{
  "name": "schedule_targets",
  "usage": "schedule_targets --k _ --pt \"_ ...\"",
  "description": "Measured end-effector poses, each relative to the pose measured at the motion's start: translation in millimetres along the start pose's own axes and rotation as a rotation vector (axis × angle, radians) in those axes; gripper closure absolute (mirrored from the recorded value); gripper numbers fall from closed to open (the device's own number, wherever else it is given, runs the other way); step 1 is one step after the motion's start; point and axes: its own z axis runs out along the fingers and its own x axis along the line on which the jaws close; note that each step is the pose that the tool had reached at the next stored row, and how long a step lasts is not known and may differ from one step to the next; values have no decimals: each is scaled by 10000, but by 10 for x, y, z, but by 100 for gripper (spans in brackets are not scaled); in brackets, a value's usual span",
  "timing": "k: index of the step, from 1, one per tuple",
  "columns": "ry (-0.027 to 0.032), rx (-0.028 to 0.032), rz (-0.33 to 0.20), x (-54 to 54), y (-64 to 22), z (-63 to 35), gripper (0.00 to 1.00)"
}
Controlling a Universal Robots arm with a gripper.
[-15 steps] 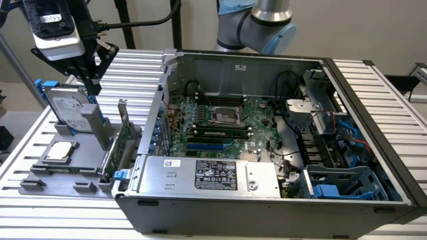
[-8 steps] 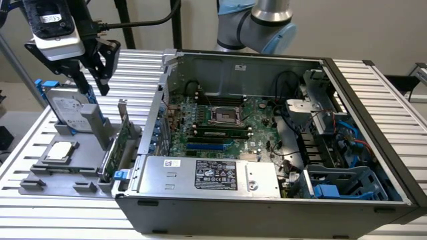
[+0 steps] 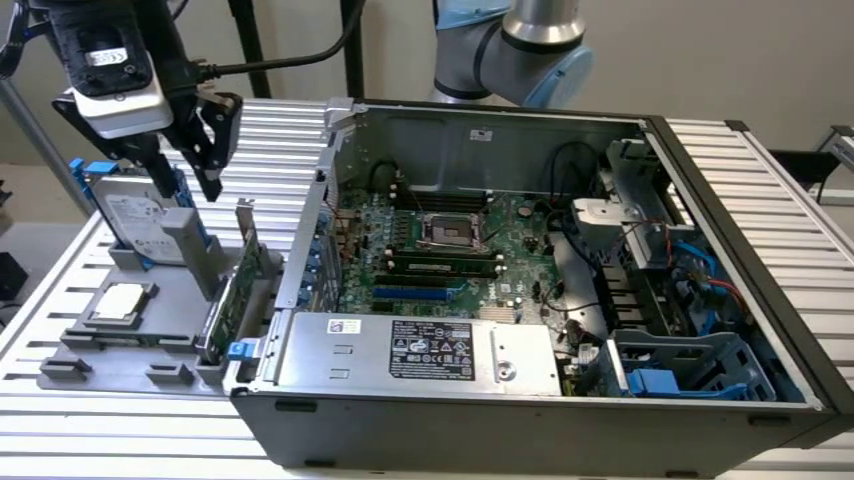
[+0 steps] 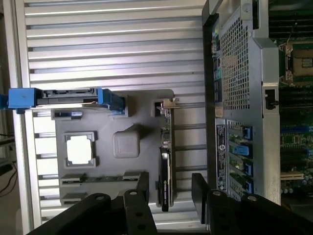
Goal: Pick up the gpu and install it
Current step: 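Pick up the gpu and move the gpu toward the slot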
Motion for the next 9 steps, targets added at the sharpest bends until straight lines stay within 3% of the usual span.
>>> schedule_targets --k 9 --pt "0 -1 0 1 -86 162 52"
